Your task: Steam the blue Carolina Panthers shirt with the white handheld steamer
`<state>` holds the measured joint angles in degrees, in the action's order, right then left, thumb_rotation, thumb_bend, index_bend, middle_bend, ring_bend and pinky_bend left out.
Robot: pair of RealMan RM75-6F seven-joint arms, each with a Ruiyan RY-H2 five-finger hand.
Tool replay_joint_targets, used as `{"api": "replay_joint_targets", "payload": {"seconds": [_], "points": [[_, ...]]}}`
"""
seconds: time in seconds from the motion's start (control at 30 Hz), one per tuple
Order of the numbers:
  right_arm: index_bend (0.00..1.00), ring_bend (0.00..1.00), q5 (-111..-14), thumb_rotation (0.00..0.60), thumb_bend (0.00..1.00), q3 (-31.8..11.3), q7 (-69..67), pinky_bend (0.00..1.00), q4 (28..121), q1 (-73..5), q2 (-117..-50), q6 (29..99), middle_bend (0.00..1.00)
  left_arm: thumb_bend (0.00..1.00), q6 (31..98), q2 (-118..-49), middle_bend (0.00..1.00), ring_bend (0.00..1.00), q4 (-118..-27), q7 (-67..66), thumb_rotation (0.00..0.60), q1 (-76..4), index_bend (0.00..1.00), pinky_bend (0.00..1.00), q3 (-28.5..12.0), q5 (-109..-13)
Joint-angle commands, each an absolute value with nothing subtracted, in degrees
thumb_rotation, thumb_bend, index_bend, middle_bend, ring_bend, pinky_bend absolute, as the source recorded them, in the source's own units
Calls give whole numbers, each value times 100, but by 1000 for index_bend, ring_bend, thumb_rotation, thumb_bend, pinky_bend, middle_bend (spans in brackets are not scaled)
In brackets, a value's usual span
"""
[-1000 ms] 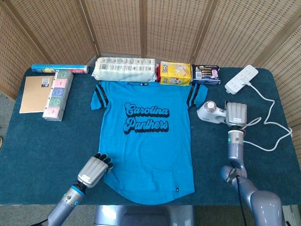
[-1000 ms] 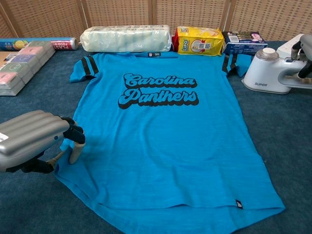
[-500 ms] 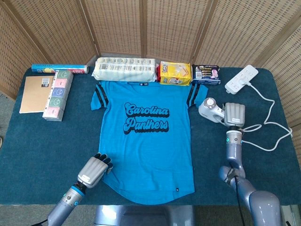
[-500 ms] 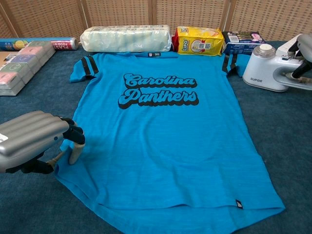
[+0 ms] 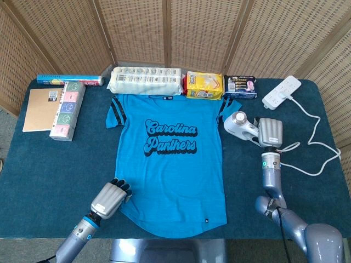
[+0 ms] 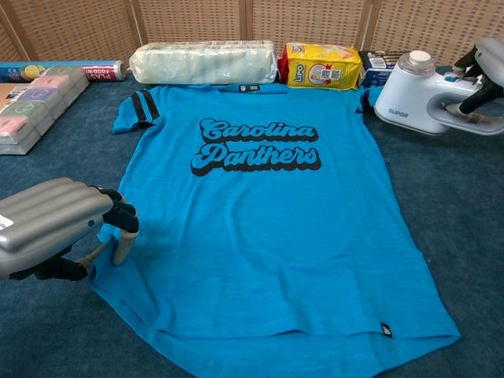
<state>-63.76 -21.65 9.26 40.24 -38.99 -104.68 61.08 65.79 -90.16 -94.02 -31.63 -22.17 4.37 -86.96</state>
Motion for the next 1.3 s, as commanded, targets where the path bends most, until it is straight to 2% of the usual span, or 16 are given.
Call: {"api": "replay_joint_targets", "payload": {"seconds": [0.03,0.17,0.4,0.53,0.97,1.3], "points": [[665,800,-6485,600,349,-2071,1250,791,5145,-3651,-9968,6436,730,558,6589,-9004,455,323,-9407,-3161,600,-2217,610,334,442,-8713],[664,800,-6514,600,348,-1969,1613,791,6092,-3489,-9632,6614,729,558,6616,-8976,455,323,-9431,-3152,600,-2211,610,334,467,-8768],[664,799,-6515,600,346,-1847,2044,791,6965,-3386,-9346,6748,727,558,6654,-8944,455,323,-9455,-3134,600,-2197,610,334,488,-8828],[664,798,-6588,600,344,-1627,2414,789,7450,-3347,-9266,6784,726,558,6697,-8903,455,323,-9485,-3122,600,-2185,610,334,501,-8884],[664,795,-6720,600,341,-1158,2889,781,7812,-3334,-9463,6717,723,558,6714,-8858,455,323,-9519,-3093,600,-2160,610,334,542,-8959],[664,794,-6746,600,340,-1088,3054,778,7790,-3405,-9743,6692,721,558,6695,-8862,455,323,-9498,-3058,600,-2150,610,334,543,-8967]]}}
